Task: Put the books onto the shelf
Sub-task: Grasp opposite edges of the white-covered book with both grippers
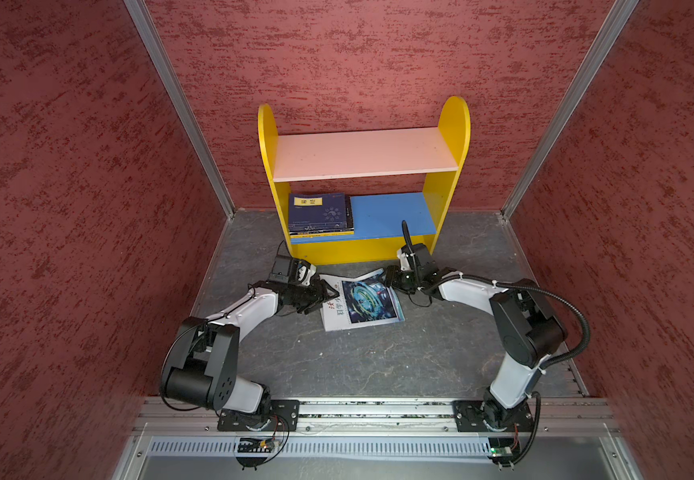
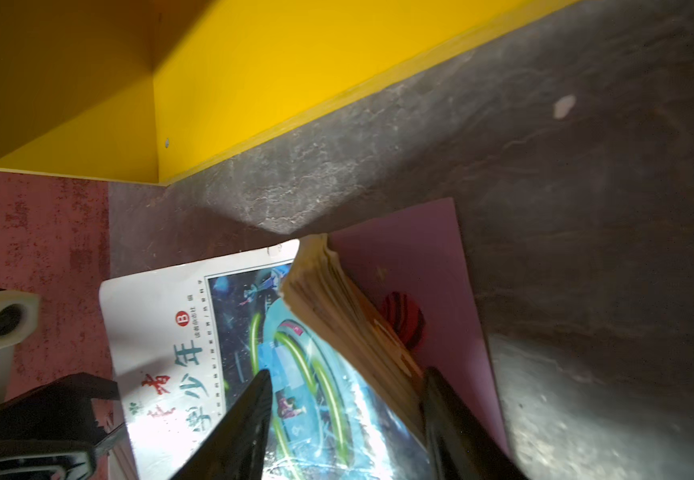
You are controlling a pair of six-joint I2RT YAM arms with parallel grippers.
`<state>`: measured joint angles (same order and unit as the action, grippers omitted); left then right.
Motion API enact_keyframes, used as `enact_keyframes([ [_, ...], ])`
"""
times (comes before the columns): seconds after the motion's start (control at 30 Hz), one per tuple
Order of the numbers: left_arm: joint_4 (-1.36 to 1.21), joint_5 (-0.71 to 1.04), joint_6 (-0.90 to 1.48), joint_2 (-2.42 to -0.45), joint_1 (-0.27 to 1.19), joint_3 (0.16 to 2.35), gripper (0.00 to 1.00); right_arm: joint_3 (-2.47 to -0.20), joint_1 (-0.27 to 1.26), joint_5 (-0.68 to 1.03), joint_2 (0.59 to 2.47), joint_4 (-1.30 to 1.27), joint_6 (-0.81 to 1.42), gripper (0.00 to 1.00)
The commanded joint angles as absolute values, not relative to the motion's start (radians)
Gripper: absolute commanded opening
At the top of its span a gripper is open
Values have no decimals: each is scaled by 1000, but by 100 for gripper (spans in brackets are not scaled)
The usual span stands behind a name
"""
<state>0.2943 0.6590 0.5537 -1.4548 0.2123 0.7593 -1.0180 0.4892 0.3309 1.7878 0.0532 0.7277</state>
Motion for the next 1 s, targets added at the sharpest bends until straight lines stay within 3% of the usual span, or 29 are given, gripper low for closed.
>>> enact_keyframes([
  [0.0, 235, 665, 554, -1445, 218, 773, 53, -992, 495, 349, 1750, 25, 771, 59],
  [0.17, 226, 649, 569, -1433, 217, 766, 27, -919, 442, 359, 1694, -70, 858, 66],
  [0.37, 224, 641, 604, -1429, 196, 754, 12, -805, 376, 392, 1610, -207, 994, 75],
  [0.63, 33, 736, 794, -1420, 128, 705, 2, -669, 314, 496, 1577, -381, 1156, 85],
  [0.8, -36, 738, 913, -1415, 106, 709, 0, -641, 311, 562, 1600, -345, 1175, 84],
  [0.97, -35, 783, 968, -1443, 83, 734, 0, -582, 312, 638, 1615, -486, 1253, 83],
])
